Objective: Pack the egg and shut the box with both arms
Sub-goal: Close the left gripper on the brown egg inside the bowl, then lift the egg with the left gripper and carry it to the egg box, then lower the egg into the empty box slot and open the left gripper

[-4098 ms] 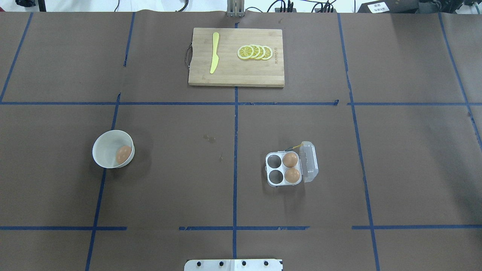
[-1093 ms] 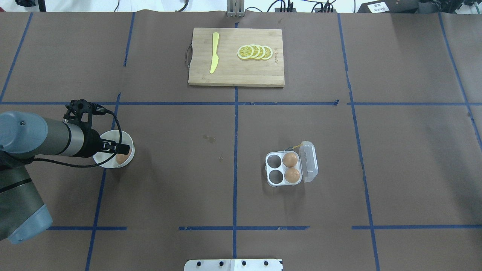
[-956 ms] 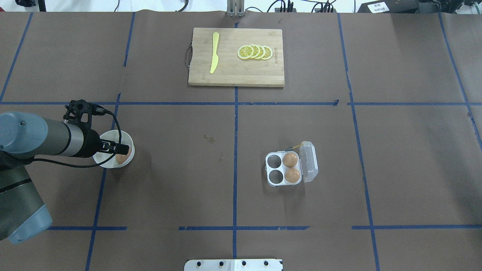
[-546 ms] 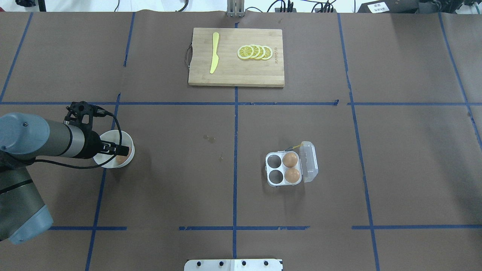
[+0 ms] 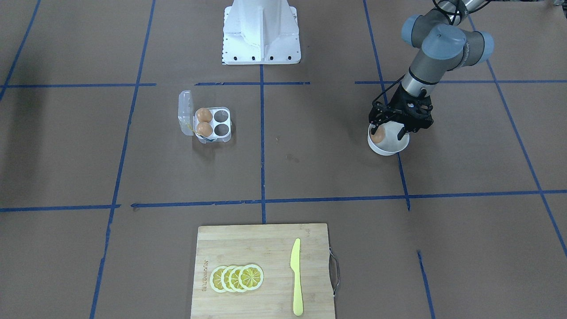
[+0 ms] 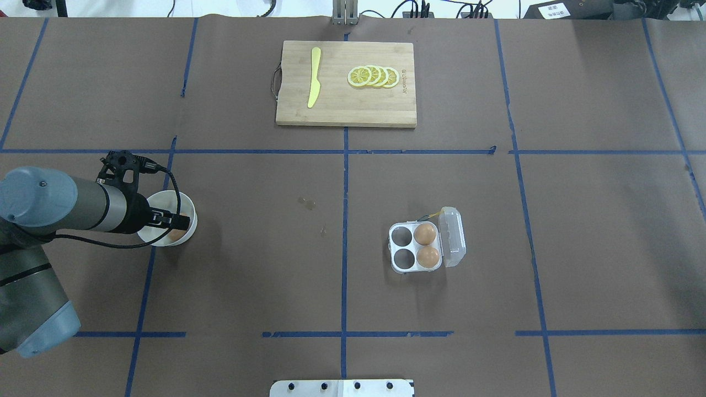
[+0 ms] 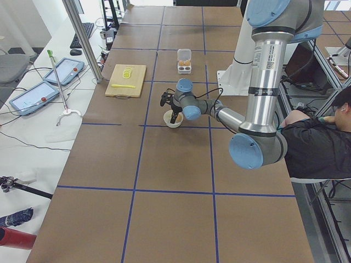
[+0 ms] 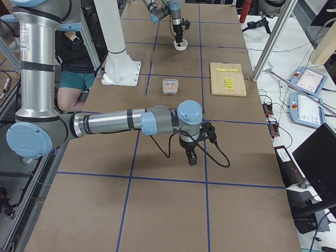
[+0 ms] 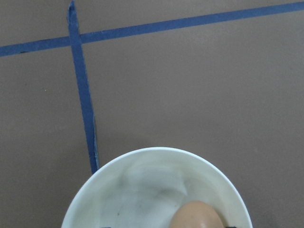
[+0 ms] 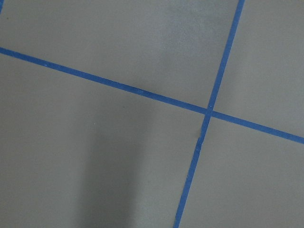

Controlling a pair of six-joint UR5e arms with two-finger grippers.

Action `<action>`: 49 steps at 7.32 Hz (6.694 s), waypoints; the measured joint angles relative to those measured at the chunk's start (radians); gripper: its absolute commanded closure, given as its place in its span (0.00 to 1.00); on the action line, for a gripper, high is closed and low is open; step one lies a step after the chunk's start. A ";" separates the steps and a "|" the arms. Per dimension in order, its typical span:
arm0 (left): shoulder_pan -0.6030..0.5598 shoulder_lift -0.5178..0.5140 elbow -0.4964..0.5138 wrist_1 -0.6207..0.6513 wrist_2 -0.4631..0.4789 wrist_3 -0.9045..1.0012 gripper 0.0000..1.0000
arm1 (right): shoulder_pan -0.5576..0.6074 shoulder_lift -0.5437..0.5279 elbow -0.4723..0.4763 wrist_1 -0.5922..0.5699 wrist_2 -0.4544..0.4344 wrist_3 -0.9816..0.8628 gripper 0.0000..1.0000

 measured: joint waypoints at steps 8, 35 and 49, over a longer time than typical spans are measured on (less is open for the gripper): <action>0.002 0.000 0.013 0.000 -0.001 0.004 0.25 | 0.000 0.000 -0.003 0.000 0.000 0.000 0.00; 0.200 -0.397 0.148 -0.581 0.349 0.304 1.00 | 0.000 0.010 -0.003 0.000 0.000 0.005 0.00; 0.406 -0.663 0.539 -0.735 0.579 0.615 0.71 | 0.000 0.008 -0.003 0.000 -0.001 0.038 0.00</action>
